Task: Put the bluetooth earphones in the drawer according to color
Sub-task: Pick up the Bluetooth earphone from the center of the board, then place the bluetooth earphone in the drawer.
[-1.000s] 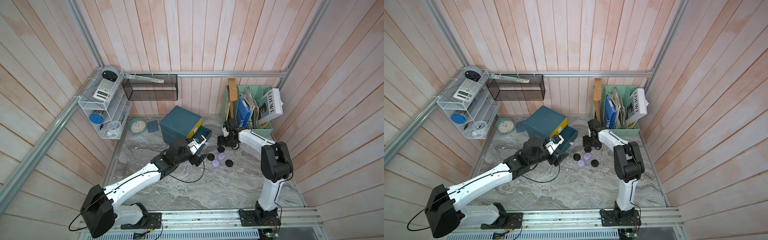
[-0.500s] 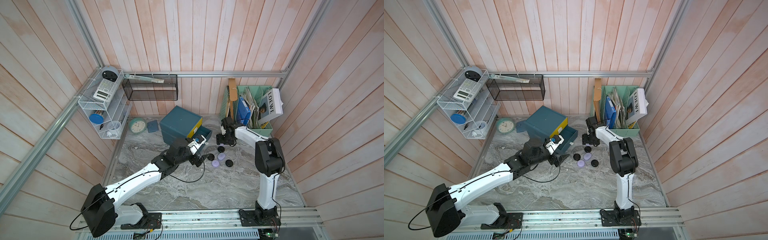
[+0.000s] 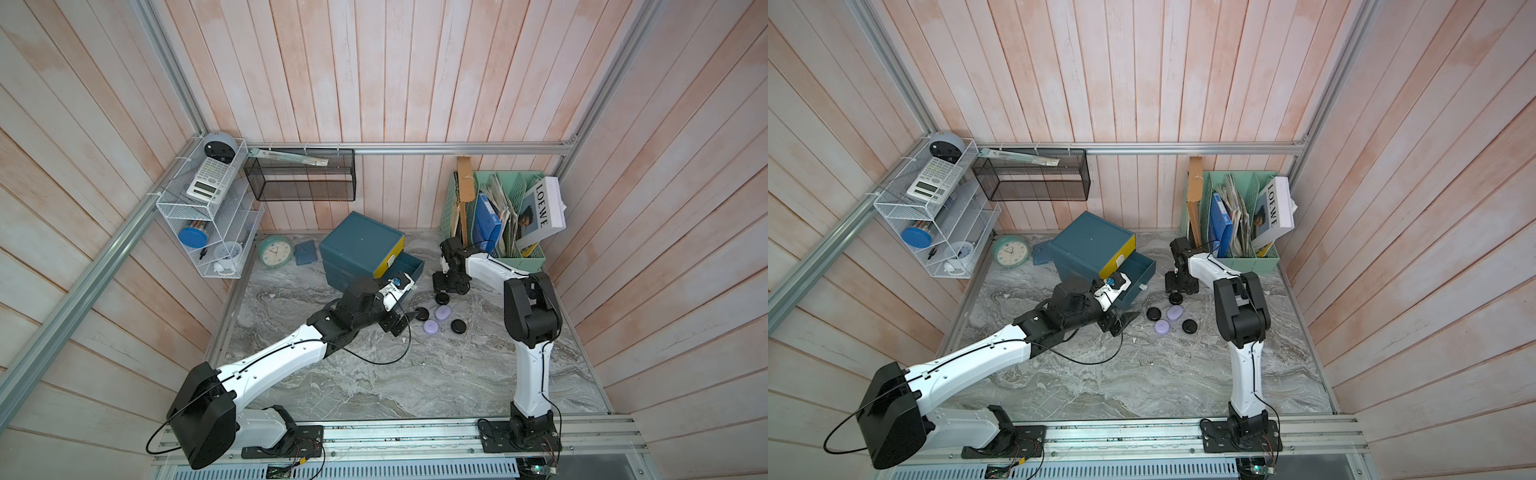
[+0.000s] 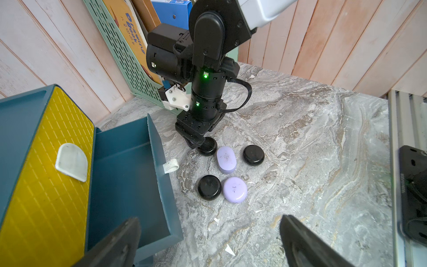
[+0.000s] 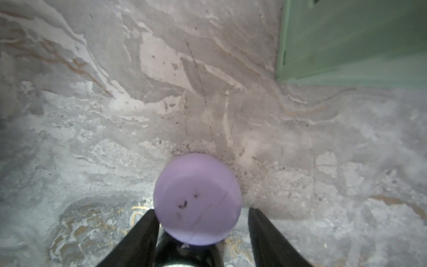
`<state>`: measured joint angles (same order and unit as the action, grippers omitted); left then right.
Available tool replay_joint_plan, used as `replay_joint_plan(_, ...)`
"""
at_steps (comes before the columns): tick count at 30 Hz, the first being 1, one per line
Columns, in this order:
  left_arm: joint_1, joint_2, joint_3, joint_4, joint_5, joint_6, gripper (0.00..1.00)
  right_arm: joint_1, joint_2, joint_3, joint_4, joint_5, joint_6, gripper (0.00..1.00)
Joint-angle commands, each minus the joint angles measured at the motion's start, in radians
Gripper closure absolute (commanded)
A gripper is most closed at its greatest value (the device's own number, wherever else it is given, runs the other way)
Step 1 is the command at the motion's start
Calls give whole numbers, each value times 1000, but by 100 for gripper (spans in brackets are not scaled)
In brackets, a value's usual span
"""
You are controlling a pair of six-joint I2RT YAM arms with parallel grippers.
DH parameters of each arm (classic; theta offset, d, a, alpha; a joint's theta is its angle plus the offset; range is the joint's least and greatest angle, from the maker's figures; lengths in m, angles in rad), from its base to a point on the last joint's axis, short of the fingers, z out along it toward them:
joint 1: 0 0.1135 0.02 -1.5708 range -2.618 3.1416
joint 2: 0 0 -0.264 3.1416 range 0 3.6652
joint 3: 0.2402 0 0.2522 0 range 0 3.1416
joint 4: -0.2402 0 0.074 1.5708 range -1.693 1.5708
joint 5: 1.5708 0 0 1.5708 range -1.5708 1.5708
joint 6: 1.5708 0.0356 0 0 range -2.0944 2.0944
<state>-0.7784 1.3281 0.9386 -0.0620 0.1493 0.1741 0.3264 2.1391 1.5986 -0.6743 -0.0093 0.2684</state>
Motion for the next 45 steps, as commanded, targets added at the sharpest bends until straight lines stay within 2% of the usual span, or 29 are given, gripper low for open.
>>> replay_joint_plan(1,-2,7,20,-22,-11,23,0,0,29,35,-24,19,6,33)
replay_joint_plan(9,-2,-15,23,-45,-53,61,0,0,57,52,-13,16,1,34)
replay_joint_plan(17,-2,-12,25,-47,-56,61,0,0,37,16,19,10,2,46)
replay_joint_plan(23,-1,-10,25,-50,-63,64,0,1,-63,-90,120,20,13,51)
replay_joint_plan(33,36,-60,20,-50,-95,85,0,5,-305,-267,249,27,17,72)
replay_joint_plan(40,92,-94,18,-43,-86,70,0,47,-475,-300,252,95,6,73)
replay_joint_plan(45,114,-111,18,-52,-110,88,0,79,-554,-290,289,25,31,72)
